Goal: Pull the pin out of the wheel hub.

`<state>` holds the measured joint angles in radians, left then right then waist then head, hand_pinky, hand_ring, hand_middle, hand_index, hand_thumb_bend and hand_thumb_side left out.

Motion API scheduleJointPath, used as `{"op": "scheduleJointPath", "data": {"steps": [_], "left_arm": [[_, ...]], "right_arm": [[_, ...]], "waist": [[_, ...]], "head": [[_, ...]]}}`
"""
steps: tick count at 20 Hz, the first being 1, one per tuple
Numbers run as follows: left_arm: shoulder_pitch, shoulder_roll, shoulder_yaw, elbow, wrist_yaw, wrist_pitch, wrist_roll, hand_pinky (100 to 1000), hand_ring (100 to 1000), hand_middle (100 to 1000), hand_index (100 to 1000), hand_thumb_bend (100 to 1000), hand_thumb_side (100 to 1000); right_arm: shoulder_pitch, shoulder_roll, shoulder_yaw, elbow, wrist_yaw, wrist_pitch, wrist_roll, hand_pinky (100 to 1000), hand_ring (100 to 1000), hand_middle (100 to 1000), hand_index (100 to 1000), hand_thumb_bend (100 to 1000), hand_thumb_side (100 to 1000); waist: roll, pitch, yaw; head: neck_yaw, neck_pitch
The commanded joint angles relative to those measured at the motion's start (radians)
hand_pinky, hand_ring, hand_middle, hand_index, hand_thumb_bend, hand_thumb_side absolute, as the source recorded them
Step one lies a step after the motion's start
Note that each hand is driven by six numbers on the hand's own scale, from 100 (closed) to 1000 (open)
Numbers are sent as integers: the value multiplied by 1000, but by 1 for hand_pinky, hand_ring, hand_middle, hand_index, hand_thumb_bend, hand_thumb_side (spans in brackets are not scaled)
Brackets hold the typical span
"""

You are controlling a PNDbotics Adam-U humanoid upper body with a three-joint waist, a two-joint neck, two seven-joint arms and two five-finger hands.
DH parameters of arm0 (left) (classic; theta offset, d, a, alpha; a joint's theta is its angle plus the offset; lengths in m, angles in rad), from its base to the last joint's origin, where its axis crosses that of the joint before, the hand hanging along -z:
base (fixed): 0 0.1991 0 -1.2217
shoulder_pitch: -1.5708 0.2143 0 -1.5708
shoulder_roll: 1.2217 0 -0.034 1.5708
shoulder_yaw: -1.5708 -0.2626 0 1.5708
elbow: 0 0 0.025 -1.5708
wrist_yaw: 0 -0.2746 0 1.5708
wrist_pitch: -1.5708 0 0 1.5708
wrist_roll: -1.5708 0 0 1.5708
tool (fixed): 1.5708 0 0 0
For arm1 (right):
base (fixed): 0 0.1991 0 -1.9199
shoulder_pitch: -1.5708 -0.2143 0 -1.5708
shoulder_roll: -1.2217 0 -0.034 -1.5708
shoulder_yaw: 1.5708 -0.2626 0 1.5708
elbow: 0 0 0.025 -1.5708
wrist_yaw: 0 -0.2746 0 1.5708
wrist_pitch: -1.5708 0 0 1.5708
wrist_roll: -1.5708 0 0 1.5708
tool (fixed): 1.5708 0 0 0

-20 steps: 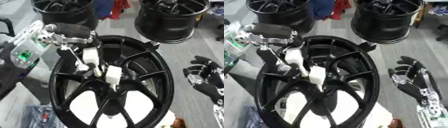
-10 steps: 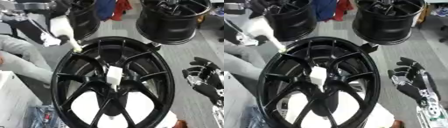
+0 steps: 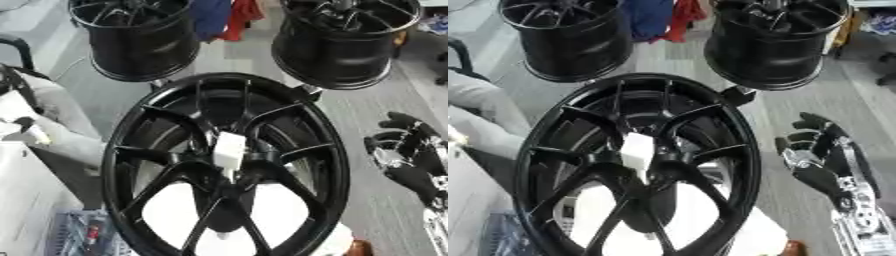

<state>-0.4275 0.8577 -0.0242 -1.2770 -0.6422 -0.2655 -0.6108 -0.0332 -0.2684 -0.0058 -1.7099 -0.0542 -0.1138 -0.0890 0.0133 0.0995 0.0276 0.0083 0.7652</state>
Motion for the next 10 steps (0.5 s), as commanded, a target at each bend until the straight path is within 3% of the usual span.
{"op": "scheduleJointPath", "data": {"steps": [1, 2, 4, 7, 9, 10], "left_arm": [[1, -19, 60, 156, -109, 25, 99, 629, 655, 710, 836, 355, 410], [5, -33, 70, 199, -137, 30, 137, 713, 761, 810, 905, 549, 651], [15, -64, 90, 273, -181, 45, 230, 759, 815, 865, 932, 633, 757], [30, -101, 105, 329, -203, 49, 347, 773, 833, 883, 938, 645, 805], [42, -121, 118, 331, -193, 47, 406, 760, 803, 855, 923, 608, 790], [50, -132, 126, 321, -182, 47, 433, 744, 780, 831, 907, 541, 773]], "right_arm": [[-6, -10, -8, -11, 1, -1, -4, 615, 637, 672, 800, 387, 100], [-6, -10, -8, -12, 1, -1, -5, 615, 638, 672, 800, 388, 100], [-7, -9, -8, -12, 1, -1, -5, 615, 637, 672, 800, 389, 100], [-8, -7, -8, -13, 0, -1, -4, 615, 637, 672, 800, 389, 100], [-8, -6, -9, -13, 0, -1, -5, 615, 637, 672, 800, 390, 100], [-8, -5, -10, -13, 0, -1, -5, 615, 637, 672, 800, 390, 100]], "waist": [[-1, -8, 0], [-2, -8, 0], [-5, -7, 1], [-9, -5, 2], [-11, -5, 4], [-12, -5, 5]], "head": [[-1, 5], [-2, 5], [-5, 5], [-5, 5], [-5, 5], [-6, 5]]}}
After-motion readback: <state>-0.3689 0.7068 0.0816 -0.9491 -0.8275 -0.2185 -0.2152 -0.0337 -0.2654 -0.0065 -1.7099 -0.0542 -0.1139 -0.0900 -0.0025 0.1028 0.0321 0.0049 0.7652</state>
